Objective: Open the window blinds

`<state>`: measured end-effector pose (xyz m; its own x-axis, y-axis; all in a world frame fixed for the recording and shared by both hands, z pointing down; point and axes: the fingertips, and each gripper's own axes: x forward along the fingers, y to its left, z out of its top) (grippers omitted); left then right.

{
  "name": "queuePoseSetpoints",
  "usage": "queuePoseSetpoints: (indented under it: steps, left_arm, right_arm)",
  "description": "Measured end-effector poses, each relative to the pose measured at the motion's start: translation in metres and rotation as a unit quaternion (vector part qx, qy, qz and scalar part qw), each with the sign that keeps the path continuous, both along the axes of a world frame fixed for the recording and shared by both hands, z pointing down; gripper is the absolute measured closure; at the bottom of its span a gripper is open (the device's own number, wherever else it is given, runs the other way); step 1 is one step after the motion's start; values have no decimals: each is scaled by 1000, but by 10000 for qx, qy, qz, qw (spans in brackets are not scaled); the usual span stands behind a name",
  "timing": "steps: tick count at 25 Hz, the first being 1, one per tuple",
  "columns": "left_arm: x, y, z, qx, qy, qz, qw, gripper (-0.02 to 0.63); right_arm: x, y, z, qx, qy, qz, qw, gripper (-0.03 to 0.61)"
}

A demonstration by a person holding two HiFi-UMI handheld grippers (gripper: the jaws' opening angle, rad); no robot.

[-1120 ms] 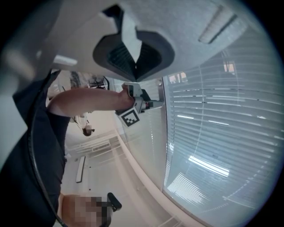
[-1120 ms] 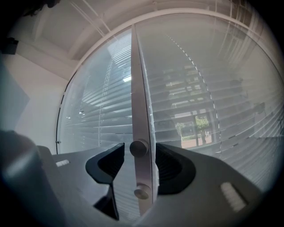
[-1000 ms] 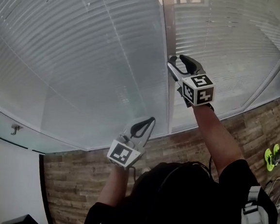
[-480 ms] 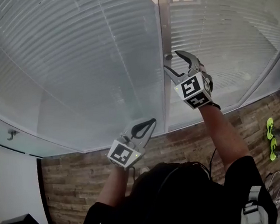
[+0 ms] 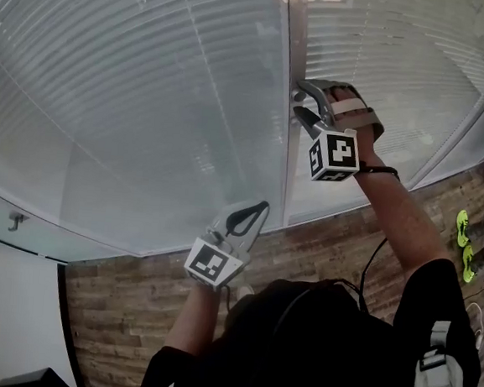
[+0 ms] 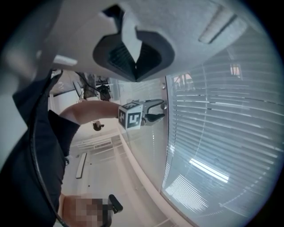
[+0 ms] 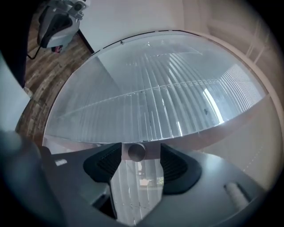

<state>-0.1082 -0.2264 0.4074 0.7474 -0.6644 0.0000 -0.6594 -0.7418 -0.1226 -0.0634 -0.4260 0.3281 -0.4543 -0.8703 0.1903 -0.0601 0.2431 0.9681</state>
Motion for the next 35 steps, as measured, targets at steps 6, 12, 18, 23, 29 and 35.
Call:
queuePoseSetpoints:
  steps: [6, 12, 18, 23, 29, 35]
  left_arm:
    - [-4, 0, 5, 23, 78, -111, 9999, 609]
    - [-1, 2, 4, -44, 136, -159, 9998, 609]
    - [0, 2, 7, -143, 142, -242, 9995, 609]
    - [-4, 2, 11, -54, 205, -333, 9992, 609]
    - [-6, 2, 8, 57, 159, -355, 9992, 609]
    - [-8, 3, 11, -27, 171, -381, 9991, 609]
  right_arm:
    - [1, -2, -1, 118, 104, -15, 9999, 310]
    - [0, -5, 0, 132, 107, -32, 9998, 310]
    - [-2, -4, 0, 268, 234, -100, 9993, 328]
    - [-2, -4, 0, 415, 299, -132, 9986, 377]
    - [0, -3, 7, 296, 396, -99, 9987, 447]
    - [-1, -4, 7, 258, 339, -83, 9991, 448]
